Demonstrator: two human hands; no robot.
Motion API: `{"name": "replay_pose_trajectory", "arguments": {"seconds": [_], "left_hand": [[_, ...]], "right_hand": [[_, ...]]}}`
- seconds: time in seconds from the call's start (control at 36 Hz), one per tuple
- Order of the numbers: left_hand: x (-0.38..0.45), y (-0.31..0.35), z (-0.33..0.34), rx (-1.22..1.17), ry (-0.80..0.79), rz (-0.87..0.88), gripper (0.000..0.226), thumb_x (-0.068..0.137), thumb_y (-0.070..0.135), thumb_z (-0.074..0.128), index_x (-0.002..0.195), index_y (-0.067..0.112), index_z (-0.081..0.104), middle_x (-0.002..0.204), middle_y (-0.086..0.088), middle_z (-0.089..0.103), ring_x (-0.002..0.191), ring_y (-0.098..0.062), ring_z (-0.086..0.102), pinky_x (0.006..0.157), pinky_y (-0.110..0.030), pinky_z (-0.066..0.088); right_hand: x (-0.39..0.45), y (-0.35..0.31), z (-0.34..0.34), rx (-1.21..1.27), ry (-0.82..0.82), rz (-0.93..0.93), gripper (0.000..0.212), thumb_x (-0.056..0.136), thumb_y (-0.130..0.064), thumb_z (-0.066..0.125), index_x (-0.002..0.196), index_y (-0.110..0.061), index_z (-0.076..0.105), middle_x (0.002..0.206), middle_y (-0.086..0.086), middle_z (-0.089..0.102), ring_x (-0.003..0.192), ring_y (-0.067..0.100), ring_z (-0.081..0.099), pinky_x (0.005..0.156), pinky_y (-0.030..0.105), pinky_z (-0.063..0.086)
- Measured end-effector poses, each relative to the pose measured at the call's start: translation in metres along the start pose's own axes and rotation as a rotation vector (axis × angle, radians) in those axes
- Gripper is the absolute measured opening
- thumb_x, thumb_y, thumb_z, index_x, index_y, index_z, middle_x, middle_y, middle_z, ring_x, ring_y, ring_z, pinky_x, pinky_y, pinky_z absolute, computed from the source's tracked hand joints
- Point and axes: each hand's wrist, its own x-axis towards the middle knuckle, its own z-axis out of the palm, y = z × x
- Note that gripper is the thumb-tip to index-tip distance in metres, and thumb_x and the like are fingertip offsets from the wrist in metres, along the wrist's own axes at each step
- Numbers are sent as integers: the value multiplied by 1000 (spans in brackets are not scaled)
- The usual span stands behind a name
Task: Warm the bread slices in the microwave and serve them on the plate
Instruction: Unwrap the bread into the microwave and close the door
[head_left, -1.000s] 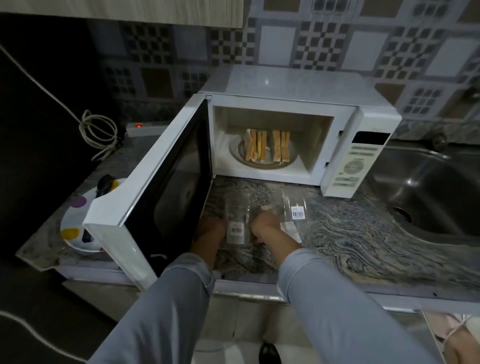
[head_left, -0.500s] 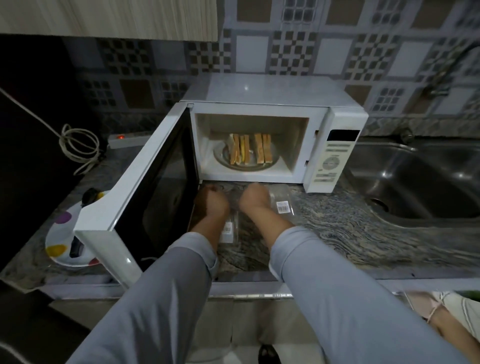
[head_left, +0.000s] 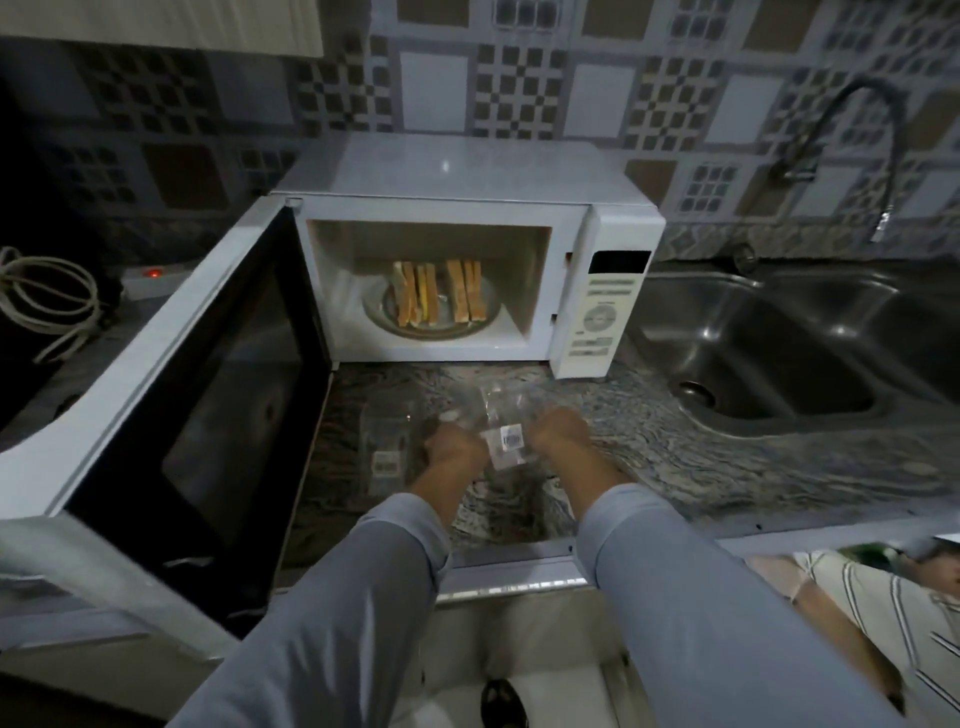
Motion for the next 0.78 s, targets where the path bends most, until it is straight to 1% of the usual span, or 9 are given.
{"name": "replay_pose_trajectory", "arguments": {"seconds": [0.17,0.28,0.31,0.42,0.53,0.58,0.64,0.69,0.78], "left_hand": [[3,-2,7,88,35,-42,38,94,34,52,119,6,62,126,-9,61,117,-23,59,92,-27,47],[14,-1,10,-42,-77,-82,39,88,18,61,123,0,60,125,-15,62,116,-29,60,98,-36,50],[16,-1,10,-50,-80,-81,39,89,19,60,123,-1,60,124,-16,62,115,-30,60,97,-36,50],[18,-1,10,21,18,-80,42,91,34,56,113,0,65,117,-12,67,108,-27,65,88,-32,52],[20,0,8,-98,-83,-68,36,89,17,56,120,0,62,121,-15,65,111,-29,63,95,-37,52],[20,-1,8,-95,-73,-64,36,91,19,54,121,1,62,122,-15,64,113,-30,61,96,-37,51],[18,-1,8,-52,-62,-59,38,93,26,52,119,1,63,121,-14,64,111,-28,63,88,-30,53],[16,0,7,60,-20,-48,42,95,33,49,115,0,64,118,-13,65,108,-26,64,77,-28,48],[12,2,9,111,24,9,34,95,23,47,116,3,64,121,-11,63,115,-27,59,93,-31,46]], "right_hand": [[7,0,-3,-89,-15,-6,44,97,-34,40,127,-6,57,135,12,54,124,27,52,97,31,43],[13,3,-3,-113,-37,-11,41,98,-31,40,125,-4,57,133,14,55,124,29,52,98,33,43],[16,5,-1,-123,-49,-10,42,100,-30,37,124,-3,57,132,15,56,123,29,53,97,34,43],[20,10,2,-135,-88,7,40,100,-28,41,120,0,60,129,15,59,119,27,56,95,30,44],[24,13,5,-63,-100,49,38,96,-23,51,123,3,56,127,17,60,117,29,57,91,30,47],[23,14,8,-35,-90,52,42,97,-29,48,121,4,57,126,19,59,116,31,57,91,32,47],[20,14,9,-34,-69,45,46,97,-33,45,121,4,57,129,19,57,119,32,55,94,34,46],[21,14,9,-48,-69,40,45,98,-33,43,122,3,56,131,19,56,121,31,54,96,33,44],[21,10,9,-4,-22,44,42,97,-31,46,124,-1,55,131,18,56,121,31,54,93,33,46]]}}
